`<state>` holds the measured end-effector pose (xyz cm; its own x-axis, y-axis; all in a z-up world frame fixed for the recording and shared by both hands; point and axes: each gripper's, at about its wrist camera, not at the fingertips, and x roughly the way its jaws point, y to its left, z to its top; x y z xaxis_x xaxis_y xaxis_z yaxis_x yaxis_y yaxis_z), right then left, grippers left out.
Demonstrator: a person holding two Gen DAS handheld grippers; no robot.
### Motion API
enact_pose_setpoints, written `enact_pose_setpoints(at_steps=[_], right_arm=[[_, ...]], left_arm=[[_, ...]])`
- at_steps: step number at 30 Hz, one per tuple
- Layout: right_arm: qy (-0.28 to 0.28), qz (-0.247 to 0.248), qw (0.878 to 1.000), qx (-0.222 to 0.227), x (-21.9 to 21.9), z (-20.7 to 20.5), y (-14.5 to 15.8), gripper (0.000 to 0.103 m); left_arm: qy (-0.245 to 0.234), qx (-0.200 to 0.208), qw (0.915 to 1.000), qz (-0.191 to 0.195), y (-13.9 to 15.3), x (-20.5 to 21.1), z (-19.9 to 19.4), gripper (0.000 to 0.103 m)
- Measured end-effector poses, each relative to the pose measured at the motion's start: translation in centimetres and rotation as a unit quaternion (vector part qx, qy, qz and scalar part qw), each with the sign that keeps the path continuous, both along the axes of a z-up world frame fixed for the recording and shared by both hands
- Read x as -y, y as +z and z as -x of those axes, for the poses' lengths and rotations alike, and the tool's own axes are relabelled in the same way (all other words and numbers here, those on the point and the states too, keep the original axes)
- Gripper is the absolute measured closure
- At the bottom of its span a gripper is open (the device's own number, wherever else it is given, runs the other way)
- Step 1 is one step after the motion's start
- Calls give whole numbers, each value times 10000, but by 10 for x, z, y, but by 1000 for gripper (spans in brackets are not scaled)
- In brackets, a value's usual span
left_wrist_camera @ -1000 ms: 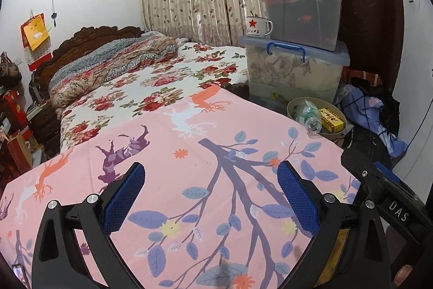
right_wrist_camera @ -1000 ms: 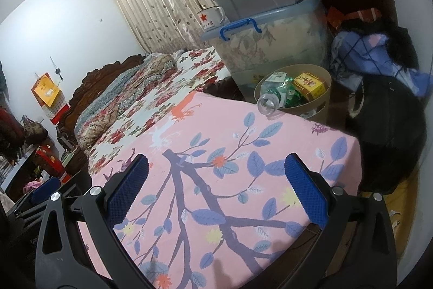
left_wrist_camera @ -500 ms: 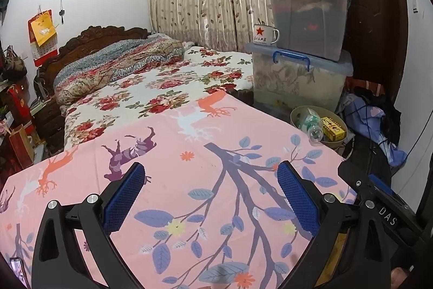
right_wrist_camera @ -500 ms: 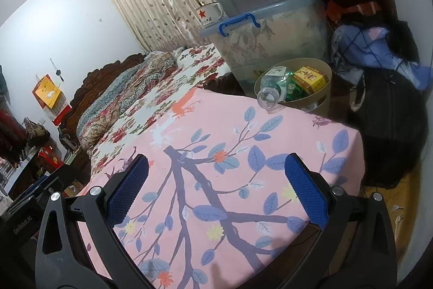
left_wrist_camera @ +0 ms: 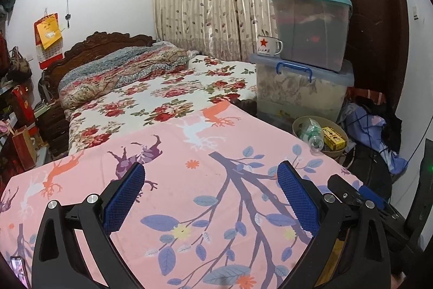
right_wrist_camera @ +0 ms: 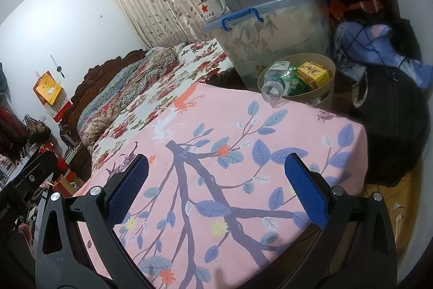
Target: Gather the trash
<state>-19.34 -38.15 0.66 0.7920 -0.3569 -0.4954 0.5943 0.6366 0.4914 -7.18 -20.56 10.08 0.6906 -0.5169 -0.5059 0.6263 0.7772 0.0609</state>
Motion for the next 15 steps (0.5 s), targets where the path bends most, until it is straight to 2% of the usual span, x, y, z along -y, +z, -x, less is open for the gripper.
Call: enact_pose_setpoints(at_steps=[9,15], right_arm=[[-17,-43,10000,-18,1,1,-2,4],[35,-74,9999,-73,-1,-2,-3,4]], left_arm=[[4,-64,10000,-31,0,-1,-2,9],[-2,-75,9997,-230,-8,4,-3,9]])
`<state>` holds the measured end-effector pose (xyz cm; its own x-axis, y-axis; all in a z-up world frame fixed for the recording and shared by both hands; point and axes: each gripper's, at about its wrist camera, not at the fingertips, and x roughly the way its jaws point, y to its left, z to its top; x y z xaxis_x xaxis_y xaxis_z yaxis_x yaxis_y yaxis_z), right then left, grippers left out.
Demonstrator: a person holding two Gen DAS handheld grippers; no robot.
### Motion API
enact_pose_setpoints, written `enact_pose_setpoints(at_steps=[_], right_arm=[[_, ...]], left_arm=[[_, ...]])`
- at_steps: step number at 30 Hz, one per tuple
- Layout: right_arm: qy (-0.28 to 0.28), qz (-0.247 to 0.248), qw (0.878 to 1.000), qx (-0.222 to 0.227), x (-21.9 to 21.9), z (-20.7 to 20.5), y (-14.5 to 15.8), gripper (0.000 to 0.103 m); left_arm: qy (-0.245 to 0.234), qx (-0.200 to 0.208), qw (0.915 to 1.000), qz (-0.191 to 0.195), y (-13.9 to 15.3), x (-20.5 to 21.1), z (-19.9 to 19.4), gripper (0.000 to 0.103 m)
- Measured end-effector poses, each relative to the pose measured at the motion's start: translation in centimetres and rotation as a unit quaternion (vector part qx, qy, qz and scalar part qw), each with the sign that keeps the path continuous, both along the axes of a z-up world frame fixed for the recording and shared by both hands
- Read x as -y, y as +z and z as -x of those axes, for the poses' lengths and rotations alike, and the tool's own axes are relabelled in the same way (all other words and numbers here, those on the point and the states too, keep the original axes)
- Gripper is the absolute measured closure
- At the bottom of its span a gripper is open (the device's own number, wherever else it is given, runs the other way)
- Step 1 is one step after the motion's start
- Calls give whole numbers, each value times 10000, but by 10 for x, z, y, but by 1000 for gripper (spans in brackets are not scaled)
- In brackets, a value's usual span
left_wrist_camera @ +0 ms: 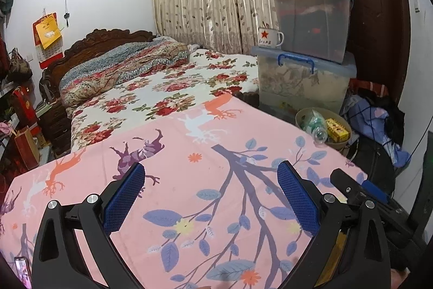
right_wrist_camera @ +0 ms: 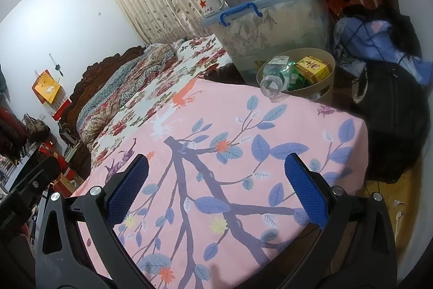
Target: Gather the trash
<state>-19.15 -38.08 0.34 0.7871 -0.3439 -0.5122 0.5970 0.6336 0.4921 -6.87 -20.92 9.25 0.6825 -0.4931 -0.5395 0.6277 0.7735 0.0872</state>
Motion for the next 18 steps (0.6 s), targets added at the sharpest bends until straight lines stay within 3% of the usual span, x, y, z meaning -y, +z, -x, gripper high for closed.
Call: enact_pose_setpoints(at_steps=[18], right_arm=[[27,87,9999,80,-5,4,4,4]], left_arm=[[6,-38,9998,-219,-4,6,6,9]])
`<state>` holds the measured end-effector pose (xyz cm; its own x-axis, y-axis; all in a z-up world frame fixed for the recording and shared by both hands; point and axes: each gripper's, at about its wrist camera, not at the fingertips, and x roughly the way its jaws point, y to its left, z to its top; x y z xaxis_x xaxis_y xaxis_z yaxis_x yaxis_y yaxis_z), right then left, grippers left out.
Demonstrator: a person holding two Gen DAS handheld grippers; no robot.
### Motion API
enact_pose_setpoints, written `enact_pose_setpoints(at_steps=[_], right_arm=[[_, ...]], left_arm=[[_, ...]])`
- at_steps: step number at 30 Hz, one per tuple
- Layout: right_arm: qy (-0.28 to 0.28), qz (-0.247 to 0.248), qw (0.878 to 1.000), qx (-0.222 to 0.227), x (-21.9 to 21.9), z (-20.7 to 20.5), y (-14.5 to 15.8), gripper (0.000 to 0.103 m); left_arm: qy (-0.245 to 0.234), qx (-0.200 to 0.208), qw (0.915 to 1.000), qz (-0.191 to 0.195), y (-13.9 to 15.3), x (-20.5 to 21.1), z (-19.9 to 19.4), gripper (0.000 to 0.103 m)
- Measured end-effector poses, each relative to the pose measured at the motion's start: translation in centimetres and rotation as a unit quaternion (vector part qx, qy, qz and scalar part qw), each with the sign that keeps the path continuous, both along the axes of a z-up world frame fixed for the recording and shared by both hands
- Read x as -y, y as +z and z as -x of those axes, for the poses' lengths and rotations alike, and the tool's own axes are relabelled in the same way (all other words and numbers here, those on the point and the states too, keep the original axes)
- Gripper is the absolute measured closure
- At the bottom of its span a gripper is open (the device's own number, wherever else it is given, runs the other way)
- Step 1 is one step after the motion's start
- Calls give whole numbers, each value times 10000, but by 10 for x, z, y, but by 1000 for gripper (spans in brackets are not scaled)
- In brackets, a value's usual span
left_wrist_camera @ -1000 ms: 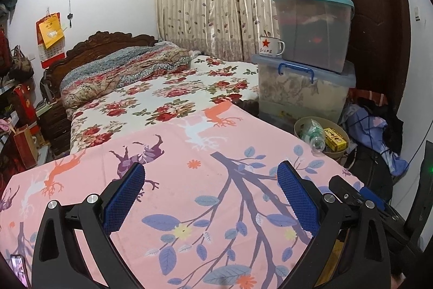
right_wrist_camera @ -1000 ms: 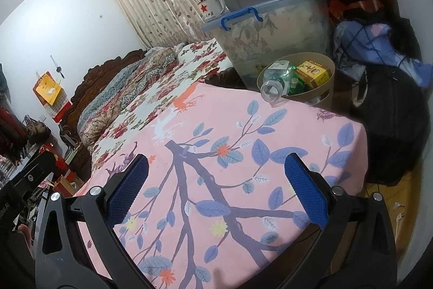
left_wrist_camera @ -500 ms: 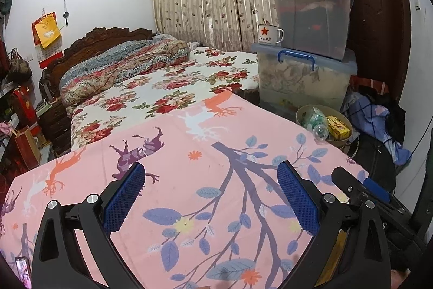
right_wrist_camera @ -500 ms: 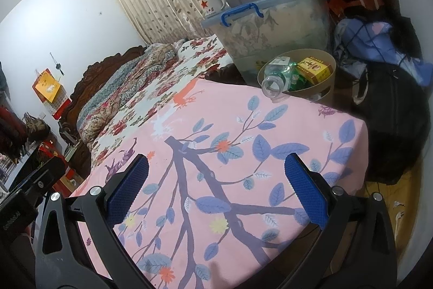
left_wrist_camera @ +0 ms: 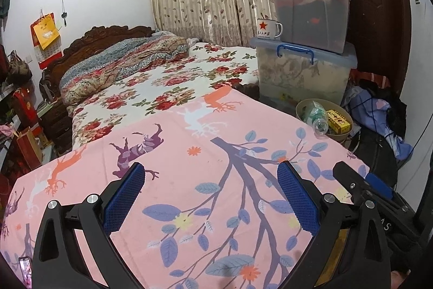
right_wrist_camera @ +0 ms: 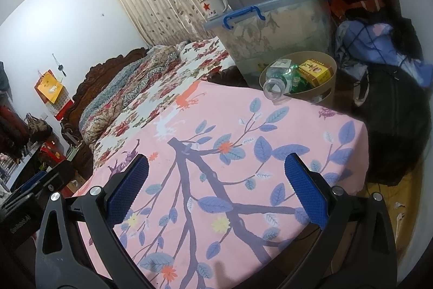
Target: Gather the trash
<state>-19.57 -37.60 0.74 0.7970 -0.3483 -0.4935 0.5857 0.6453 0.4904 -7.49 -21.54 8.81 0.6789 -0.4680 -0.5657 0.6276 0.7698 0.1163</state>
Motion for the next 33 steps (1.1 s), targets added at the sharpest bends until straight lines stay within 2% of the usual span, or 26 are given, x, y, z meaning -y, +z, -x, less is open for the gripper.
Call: enact_pose_setpoints(at_steps=[8,33], right_arm=[[-22,-43,10000,29,-2,3,0,4],[-16,-51,10000,33,-5,5,0,4]], left_arm=[[74,-1,9999,-125,-1,-1,1,9],[64,-80,9998,-194,-5,-2,5,9]])
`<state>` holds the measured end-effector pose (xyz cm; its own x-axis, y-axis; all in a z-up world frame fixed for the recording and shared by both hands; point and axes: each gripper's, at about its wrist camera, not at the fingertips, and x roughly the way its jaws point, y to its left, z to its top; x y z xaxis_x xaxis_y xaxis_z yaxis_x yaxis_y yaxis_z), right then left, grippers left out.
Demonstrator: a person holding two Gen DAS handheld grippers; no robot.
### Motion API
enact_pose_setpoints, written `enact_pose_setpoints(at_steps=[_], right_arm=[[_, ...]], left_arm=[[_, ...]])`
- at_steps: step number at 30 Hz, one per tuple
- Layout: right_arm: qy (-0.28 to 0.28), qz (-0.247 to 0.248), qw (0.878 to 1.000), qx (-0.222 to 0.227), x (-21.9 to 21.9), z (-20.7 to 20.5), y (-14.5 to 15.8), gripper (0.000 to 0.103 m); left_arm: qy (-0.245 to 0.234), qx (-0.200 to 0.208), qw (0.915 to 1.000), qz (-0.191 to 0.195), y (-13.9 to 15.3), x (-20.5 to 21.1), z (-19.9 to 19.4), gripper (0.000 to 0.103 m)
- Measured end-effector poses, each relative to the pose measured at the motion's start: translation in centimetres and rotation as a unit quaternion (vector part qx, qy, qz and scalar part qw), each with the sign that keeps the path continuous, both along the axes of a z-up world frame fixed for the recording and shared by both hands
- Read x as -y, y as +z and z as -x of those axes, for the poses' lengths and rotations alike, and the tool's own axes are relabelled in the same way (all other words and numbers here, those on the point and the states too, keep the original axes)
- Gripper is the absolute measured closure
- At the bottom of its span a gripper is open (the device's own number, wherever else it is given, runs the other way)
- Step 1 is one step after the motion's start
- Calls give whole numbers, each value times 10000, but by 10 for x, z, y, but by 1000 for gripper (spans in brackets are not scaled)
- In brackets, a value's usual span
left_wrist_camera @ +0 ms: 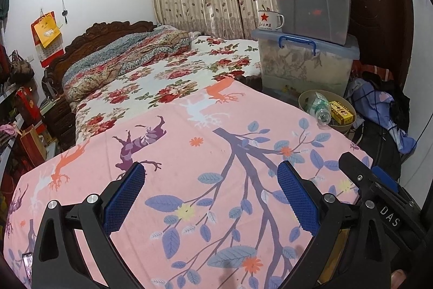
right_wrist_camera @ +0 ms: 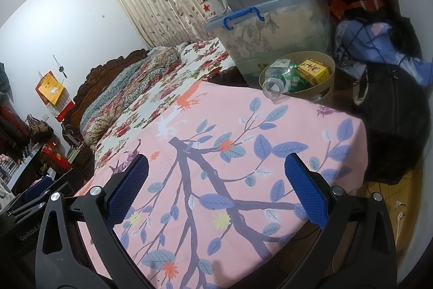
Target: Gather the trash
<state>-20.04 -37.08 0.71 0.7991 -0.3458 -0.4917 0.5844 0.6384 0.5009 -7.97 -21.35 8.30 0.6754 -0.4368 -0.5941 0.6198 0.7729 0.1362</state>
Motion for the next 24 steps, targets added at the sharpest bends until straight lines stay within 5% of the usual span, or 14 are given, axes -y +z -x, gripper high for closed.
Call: enact_pose_setpoints(at_steps=[24], right_arm=[[31,-32,10000,-35,0,-2,-3,4]], left_arm=[[97,-75,9999,-72,-5,0,-8,9]])
